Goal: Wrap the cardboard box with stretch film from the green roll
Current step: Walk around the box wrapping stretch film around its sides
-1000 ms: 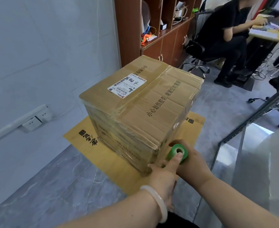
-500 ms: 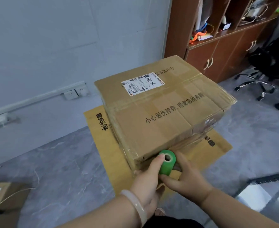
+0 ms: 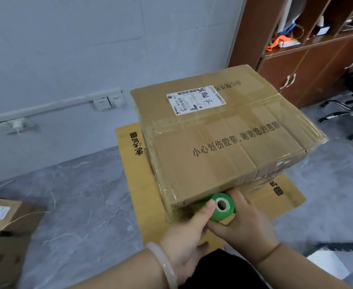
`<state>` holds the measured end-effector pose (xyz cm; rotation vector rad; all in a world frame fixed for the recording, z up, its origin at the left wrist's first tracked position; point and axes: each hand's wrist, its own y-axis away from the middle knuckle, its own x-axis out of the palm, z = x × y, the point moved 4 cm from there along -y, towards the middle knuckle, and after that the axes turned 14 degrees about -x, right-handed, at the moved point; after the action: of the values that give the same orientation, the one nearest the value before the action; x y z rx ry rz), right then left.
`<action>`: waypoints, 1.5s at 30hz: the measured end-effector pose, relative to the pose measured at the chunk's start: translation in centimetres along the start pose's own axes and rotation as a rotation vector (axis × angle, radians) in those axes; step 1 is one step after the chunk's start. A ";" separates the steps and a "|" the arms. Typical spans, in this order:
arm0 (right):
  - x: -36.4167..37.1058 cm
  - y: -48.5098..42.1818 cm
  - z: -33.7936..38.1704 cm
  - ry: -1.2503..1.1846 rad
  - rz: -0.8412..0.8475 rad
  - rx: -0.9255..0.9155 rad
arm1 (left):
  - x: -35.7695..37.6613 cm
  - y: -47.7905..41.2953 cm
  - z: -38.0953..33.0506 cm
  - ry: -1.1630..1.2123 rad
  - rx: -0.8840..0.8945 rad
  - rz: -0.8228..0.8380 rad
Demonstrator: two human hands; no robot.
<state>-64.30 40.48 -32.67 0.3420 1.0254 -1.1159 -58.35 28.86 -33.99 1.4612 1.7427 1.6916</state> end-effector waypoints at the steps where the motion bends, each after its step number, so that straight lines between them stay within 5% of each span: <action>1: 0.0 -0.2 -0.3 -0.017 0.058 -0.002 | 0.5 0.0 -0.2 0.015 0.006 -0.004; 6: -1.4 -1.1 -2.4 -0.160 0.269 -0.270 | 1.5 -0.8 0.5 0.094 0.083 -0.108; 10: -3.9 -2.2 -3.6 -0.331 0.265 -0.426 | 2.2 -0.9 1.1 0.179 0.141 -0.158; 14: -4.7 -3.2 -3.9 -0.194 0.446 -0.801 | 3.5 -1.2 1.8 0.311 0.193 -0.230; 17: -4.9 -3.8 -4.5 -0.170 0.553 -0.878 | 4.7 -1.1 2.3 0.410 0.237 -0.269; 22: -5.3 -4.7 -4.2 -0.143 0.486 -1.027 | 6.4 -1.0 2.9 0.557 0.337 -0.310; 32: -6.3 -4.4 -5.2 -0.209 0.382 -1.124 | 7.1 -0.9 1.9 0.234 0.331 -0.307; 41: -5.4 -3.5 -5.9 -0.429 0.578 -0.653 | 7.5 -1.7 1.4 0.197 0.238 -0.210; 45: -5.0 -3.1 -5.8 -0.309 0.424 -0.694 | 7.1 -1.9 1.6 0.165 0.218 -0.202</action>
<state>-70.22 46.01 -30.88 -0.1679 0.9419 -0.3715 -60.99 35.84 -33.14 1.2072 2.1414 1.5969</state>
